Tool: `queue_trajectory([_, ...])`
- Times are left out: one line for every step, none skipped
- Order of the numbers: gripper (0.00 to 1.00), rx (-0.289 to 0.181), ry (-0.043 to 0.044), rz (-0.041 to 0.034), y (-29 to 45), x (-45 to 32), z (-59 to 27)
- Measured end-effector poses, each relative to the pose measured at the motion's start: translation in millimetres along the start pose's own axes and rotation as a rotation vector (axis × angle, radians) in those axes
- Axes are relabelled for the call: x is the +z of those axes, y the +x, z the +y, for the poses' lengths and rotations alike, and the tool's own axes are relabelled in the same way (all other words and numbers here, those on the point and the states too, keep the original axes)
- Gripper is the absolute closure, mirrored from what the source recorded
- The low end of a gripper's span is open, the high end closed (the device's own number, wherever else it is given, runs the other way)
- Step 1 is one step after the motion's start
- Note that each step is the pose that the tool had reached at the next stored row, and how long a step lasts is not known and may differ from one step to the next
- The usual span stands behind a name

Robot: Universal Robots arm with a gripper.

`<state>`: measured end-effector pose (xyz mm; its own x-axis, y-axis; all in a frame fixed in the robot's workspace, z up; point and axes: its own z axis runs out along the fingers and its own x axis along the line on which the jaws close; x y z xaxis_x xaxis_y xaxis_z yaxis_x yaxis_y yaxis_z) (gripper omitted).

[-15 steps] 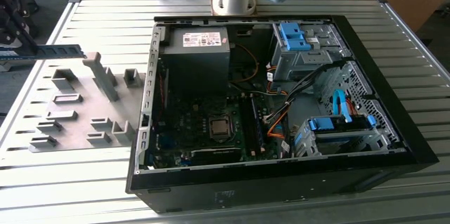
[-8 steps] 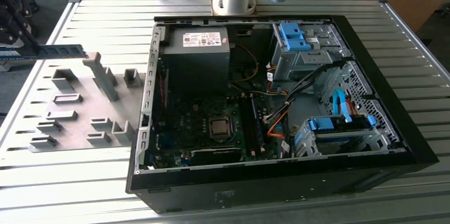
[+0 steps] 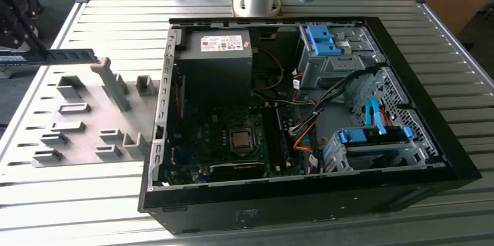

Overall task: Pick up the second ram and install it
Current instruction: 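Pick up the second ram and move it above second insertion slot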

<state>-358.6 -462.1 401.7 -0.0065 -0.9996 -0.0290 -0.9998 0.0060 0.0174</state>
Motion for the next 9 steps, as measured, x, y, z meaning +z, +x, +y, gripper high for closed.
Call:
queue_trajectory([0.86, 0.0, 0.0, 0.0, 0.0, 0.0, -0.5])
queue_trajectory([0.86, 0.0, -0.0001, 0.0, 0.0, 0.0, -0.9])
queue_trajectory([0.86, 0.0, 0.0, 0.0, 0.0, 0.0, -1.4])
queue_trajectory([0.86, 0.0, 0.0, 0.0, 0.0, 0.0, -1.8])
queue_trajectory([0.86, 0.0, 0.0, 0.0, 0.0, 0.0, -2.2])
queue_trajectory([0.86, 0.0, 0.0, 0.0, 0.0, -0.1, -2.6])
queue_trajectory([0.86, 0.0, 0.0, 0.0, 0.0, 0.0, -2.9])
queue_trajectory([0.86, 0.0, 0.0, 0.0, 0.0, 0.0, -3.3])
queue_trajectory([0.86, 0.0, 0.0, 0.0, 0.0, 0.0, -3.6])
